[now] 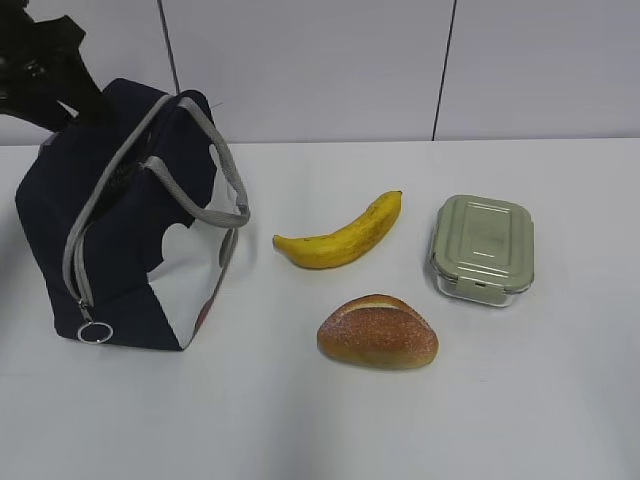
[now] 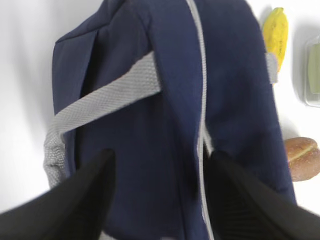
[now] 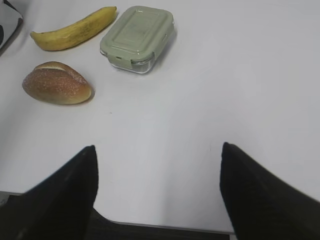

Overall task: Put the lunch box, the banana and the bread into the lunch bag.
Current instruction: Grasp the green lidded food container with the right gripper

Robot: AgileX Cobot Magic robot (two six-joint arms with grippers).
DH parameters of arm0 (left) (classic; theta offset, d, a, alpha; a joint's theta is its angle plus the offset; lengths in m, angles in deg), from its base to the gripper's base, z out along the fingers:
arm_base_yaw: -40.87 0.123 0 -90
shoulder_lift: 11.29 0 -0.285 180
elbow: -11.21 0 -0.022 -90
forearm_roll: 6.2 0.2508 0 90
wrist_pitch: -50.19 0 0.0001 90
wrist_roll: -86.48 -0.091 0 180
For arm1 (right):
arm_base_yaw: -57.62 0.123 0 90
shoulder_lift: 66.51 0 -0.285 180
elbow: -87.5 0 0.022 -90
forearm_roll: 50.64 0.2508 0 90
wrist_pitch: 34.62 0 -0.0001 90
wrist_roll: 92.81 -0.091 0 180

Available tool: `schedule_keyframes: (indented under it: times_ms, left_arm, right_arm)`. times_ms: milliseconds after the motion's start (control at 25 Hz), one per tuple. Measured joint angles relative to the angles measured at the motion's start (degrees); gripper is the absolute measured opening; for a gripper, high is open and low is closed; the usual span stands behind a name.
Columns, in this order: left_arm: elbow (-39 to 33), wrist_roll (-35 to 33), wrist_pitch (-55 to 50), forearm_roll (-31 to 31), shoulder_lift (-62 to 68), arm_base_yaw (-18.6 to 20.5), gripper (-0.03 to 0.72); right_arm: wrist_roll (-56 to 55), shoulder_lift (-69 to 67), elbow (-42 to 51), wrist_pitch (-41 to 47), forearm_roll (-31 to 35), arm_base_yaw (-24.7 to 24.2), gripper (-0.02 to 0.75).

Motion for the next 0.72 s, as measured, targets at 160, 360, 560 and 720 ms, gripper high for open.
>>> schedule_keyframes:
  times_ms: [160,360,560,720]
  left_arm:
    - [0.0,-0.12,0.07,-0.07,1.58,-0.72,0.413]
    - [0.07,-0.13,0.34,-0.22,2.03,-1.4,0.38]
    - [1.14,-0.13,0.31,-0.22,2.03,-1.52,0.36]
    - [1.91,-0.13,0.2,-0.06,2.03,-1.58,0.35]
  right_arm:
    - [0.0,0.0,0.0,0.0,0.0,0.0,0.561]
    - [0.0,0.0,0.0,0.0,0.0,0.0,0.561]
    - [0.0,0.0,0.0,0.0,0.0,0.0,0.561]
    - [0.0,0.0,0.0,0.0,0.0,0.0,0.561]
